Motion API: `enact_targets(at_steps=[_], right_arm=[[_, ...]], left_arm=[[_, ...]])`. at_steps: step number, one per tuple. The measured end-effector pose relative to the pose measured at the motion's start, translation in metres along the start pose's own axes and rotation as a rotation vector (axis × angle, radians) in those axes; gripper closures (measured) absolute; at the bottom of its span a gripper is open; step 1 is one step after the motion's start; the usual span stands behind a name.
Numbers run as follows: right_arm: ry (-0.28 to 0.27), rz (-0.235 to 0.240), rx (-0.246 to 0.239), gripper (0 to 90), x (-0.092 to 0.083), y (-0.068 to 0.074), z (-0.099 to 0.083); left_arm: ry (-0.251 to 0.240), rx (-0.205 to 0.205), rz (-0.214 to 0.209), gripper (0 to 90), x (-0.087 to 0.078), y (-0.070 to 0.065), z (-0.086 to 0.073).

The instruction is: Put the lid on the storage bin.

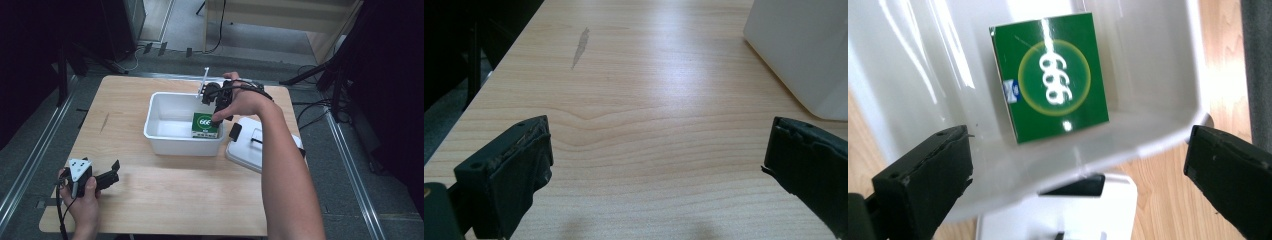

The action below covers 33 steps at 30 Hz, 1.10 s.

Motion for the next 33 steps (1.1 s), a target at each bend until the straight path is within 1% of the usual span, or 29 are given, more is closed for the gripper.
enact_targets(at_steps=[1,3,5,6,9,13,16,18,21,22,23,24,25,27,28,30,33], right_arm=[[0.000,0.000,0.000,0.0,0.000,0.000,0.000],[-0.003,-0.005,0.014,0.0,-0.009,0.001,-0.009],[-0.006,-0.014,0.013,0.0,-0.014,0.001,-0.015],[-0.004,-0.016,0.022,0.0,-0.016,0.001,-0.019],[-0.002,-0.029,0.027,0.0,-0.024,0.002,-0.029],[-0.005,-0.036,0.034,2.7,-0.032,0.005,-0.042],[-0.005,-0.038,0.026,6.1,-0.035,0.007,-0.053],[-0.009,-0.041,0.032,7.1,-0.037,0.008,-0.061],[-0.013,-0.039,0.042,12.5,-0.038,0.008,-0.071],[-0.013,-0.040,0.046,12.6,-0.038,0.008,-0.075],[-0.013,-0.040,0.046,12.6,-0.038,0.008,-0.075],[-0.007,-0.038,0.058,13.3,-0.038,0.008,-0.083],[-0.007,-0.038,0.058,13.3,-0.038,0.008,-0.083],[-0.016,-0.029,0.058,24.1,-0.037,0.009,-0.093],[-0.027,-0.020,0.049,27.3,-0.036,0.010,-0.098],[-0.027,0.000,0.058,32.1,-0.035,0.011,-0.104],[-0.023,0.011,0.067,35.1,-0.031,0.012,-0.113]], left_arm=[[0.000,0.000,0.000,0.0,0.000,0.000,0.000],[0.002,0.004,0.001,0.0,0.000,0.000,0.000],[0.001,0.003,0.001,0.0,0.000,0.000,0.000],[0.002,0.003,0.001,0.0,0.000,0.000,0.000],[0.002,0.006,0.002,0.0,0.000,0.000,0.000],[0.002,0.007,0.002,0.0,0.000,0.000,0.000],[0.003,0.011,0.002,0.0,0.000,-0.001,0.000],[0.002,0.012,0.003,0.0,0.000,-0.001,0.000],[0.001,0.013,0.004,0.0,0.000,-0.001,0.000],[0.001,0.014,0.004,0.0,0.000,-0.001,0.000],[0.001,0.014,0.004,0.0,0.000,-0.001,0.000],[0.001,0.015,0.005,0.0,0.000,-0.002,0.000],[0.001,0.015,0.005,0.0,0.000,-0.002,0.000],[0.001,0.018,0.006,0.0,0.000,-0.002,0.000],[0.000,0.017,0.006,0.0,0.000,-0.002,0.000],[-0.001,0.018,0.007,0.0,0.000,-0.002,0.000],[-0.001,0.020,0.008,0.0,0.000,-0.002,0.000]])
Point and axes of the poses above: each handheld gripper's, and its own axes: x roughly forward along the jaws, z roughly out of its top, y roughly to its left, the point moved 2 cm from there along x, roughly forward along the jaws, and after that the axes turned 5 degrees about z, right-handed, at the moved point
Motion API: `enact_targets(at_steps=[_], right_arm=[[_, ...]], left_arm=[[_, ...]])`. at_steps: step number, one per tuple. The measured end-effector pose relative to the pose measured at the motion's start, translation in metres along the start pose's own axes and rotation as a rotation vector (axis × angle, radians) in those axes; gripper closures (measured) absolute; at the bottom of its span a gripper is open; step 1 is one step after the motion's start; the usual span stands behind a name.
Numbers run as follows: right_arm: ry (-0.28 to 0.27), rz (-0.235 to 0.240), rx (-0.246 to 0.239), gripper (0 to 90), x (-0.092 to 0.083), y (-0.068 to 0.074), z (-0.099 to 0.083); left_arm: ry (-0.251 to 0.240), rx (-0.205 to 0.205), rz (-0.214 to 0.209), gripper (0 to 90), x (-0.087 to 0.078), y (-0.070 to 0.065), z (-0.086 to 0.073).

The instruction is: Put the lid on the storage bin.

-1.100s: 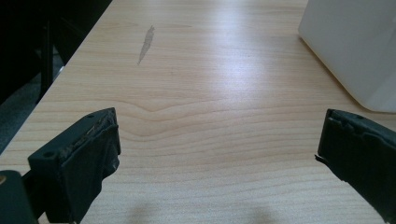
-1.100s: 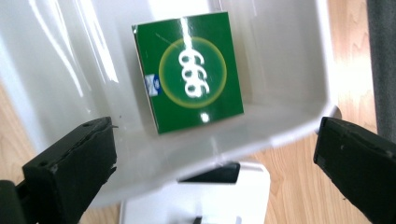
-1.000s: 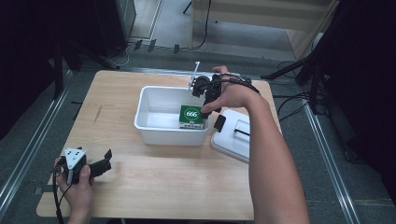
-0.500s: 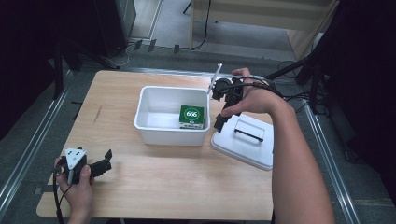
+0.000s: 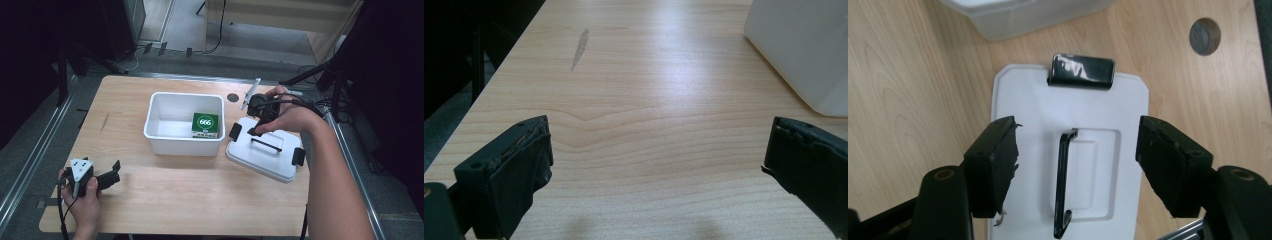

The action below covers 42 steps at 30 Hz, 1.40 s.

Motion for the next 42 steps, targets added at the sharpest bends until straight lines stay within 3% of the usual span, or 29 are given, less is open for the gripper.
enact_targets(at_steps=[6,12,14,18,22,30,42], right_arm=[[0.017,0.047,0.027,41.5,0.010,0.002,-0.016],[0.043,0.032,0.017,51.7,0.018,0.003,-0.027],[0.050,0.029,0.039,60.1,0.024,0.001,-0.034],[0.063,0.013,0.050,66.6,0.034,-0.001,-0.042],[0.110,-0.003,0.048,68.6,0.048,-0.001,-0.049],[0.112,0.018,0.077,71.7,0.068,-0.003,-0.062],[0.129,-0.023,0.084,82.4,0.086,-0.006,-0.066]], left_arm=[[0.000,0.003,0.002,0.0,0.000,0.000,0.000],[0.000,0.003,0.002,0.0,0.000,0.000,0.000],[0.001,0.004,0.002,0.0,0.000,0.000,0.000],[0.000,0.004,0.002,0.0,0.000,0.000,0.000],[0.000,0.006,0.002,0.0,0.000,0.000,0.000],[-0.001,0.007,0.003,0.0,0.000,-0.001,0.000],[-0.002,0.023,0.005,0.0,0.000,-0.002,0.000]])
Point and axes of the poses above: each handheld gripper's, and its own axes: x roughly forward along the jaws, z roughly out of its top, y roughly to its left, the point moved 2 cm from there along x, roughly forward along the jaws, and after that the axes turned 5 degrees about z, right-handed, at the moved point
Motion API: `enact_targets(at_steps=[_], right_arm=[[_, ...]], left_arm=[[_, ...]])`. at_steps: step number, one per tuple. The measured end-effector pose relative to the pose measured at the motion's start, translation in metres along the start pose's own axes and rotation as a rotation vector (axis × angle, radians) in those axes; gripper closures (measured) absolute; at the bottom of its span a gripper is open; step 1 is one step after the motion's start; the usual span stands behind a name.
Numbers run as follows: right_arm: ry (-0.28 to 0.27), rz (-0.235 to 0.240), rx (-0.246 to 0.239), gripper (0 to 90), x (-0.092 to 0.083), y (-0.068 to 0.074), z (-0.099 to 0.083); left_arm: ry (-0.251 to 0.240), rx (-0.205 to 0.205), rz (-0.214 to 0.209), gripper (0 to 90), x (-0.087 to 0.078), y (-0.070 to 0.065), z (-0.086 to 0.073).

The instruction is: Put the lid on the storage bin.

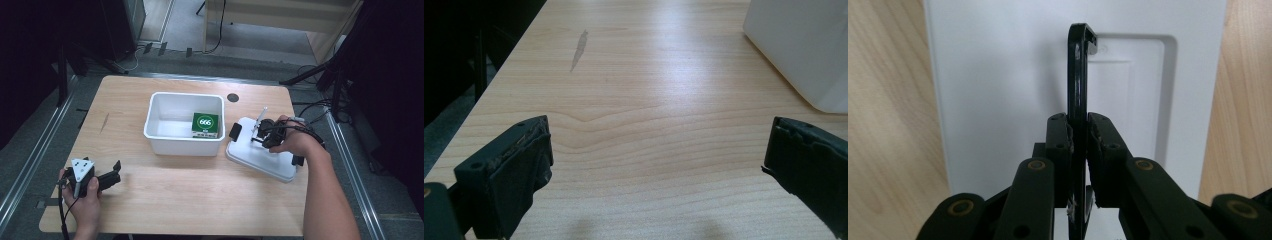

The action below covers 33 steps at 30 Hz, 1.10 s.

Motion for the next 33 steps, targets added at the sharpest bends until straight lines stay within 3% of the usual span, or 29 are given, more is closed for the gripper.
enact_targets(at_steps=[1,3,12,18,24,33], right_arm=[[0.000,-0.031,-0.008,84.2,0.001,-0.001,0.001],[-0.008,-0.049,-0.013,85.0,0.001,-0.004,0.000],[-0.006,-0.047,-0.061,85.7,-0.001,-0.003,-0.004],[-0.022,-0.053,-0.079,85.8,-0.017,-0.005,-0.013],[-0.034,-0.067,-0.106,85.8,-0.045,-0.006,-0.020],[-0.063,-0.079,-0.109,85.8,-0.078,-0.008,-0.022]], left_arm=[[-0.002,-0.001,0.000,0.0,0.000,0.000,0.000],[0.000,-0.003,0.000,0.0,0.000,0.001,0.000],[0.001,-0.004,-0.002,0.0,0.000,0.001,0.000],[0.001,-0.003,-0.001,0.0,0.000,0.000,0.000],[0.001,-0.002,0.001,0.0,0.000,0.000,0.000],[0.000,-0.003,0.000,0.0,0.000,0.000,0.000]])
Point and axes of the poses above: each handheld gripper's, and its own axes: x roughly forward along the jaws, z roughly out of its top, y roughly to its left, the point moved 2 cm from there along x, roughly forward along the jaws, and after that the axes turned 5 degrees about z, right-handed, at the moved point
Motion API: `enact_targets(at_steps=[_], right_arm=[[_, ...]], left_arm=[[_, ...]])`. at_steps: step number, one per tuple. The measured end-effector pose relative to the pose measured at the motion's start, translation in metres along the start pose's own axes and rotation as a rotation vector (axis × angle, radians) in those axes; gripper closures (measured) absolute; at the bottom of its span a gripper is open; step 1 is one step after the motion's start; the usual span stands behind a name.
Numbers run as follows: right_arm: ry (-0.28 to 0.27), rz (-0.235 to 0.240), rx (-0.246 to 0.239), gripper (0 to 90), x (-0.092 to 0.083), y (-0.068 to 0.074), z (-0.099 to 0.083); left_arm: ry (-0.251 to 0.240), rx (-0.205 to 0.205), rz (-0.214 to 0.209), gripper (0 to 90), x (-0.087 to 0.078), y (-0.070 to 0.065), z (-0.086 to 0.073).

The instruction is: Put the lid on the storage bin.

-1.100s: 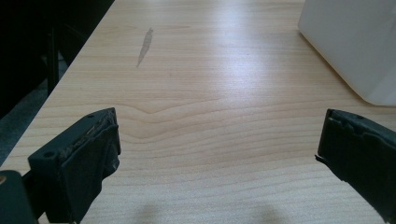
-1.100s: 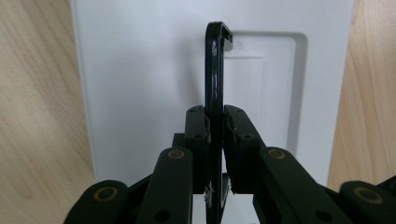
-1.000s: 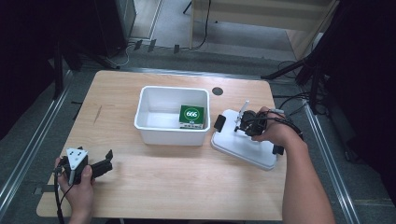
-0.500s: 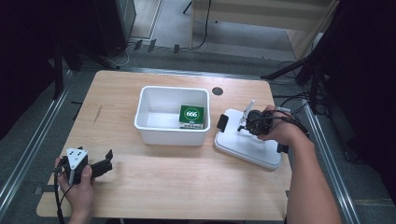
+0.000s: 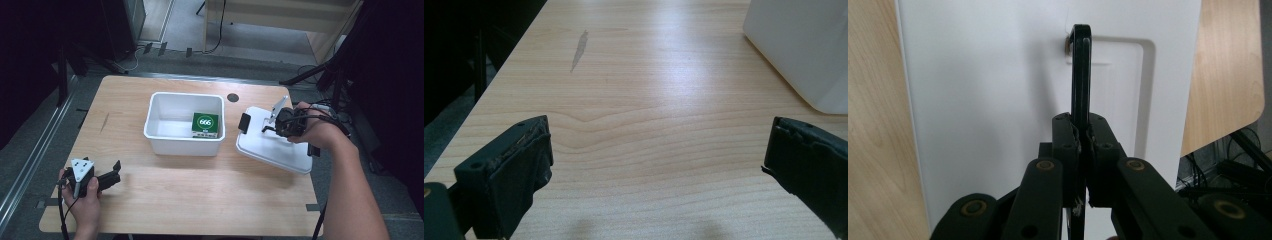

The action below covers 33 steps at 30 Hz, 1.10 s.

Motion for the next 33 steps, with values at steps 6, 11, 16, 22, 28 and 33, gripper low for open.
enact_targets(at_steps=[6,11,16,22,28,33], right_arm=[[0.005,-0.006,-0.025,85.8,-0.018,-0.002,0.004],[-0.008,-0.011,-0.028,85.8,-0.033,-0.003,0.008],[-0.023,-0.025,-0.037,85.8,-0.047,-0.004,0.016],[-0.036,-0.034,-0.051,85.7,-0.057,-0.003,0.028],[-0.045,-0.035,-0.062,85.7,-0.063,-0.003,0.043],[-0.057,-0.028,-0.074,85.7,-0.064,-0.002,0.058]], left_arm=[[0.000,-0.001,-0.001,0.0,0.000,0.000,0.000],[-0.001,-0.002,0.001,0.0,0.000,0.000,0.000],[0.000,-0.001,0.000,0.0,0.000,0.000,0.000],[-0.001,-0.001,0.000,0.0,0.000,0.000,0.000],[0.000,-0.001,-0.002,0.0,0.000,0.000,0.000],[0.001,-0.002,-0.002,0.0,0.000,0.000,0.000]])
Point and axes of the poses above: each handheld gripper's, and its own axes: x roughly forward along the jaws, z roughly out of its top, y roughly to its left, the point moved 2 cm from there along x, roughly forward along the jaws, and after that the axes turned 5 degrees about z, right-handed, at the moved point
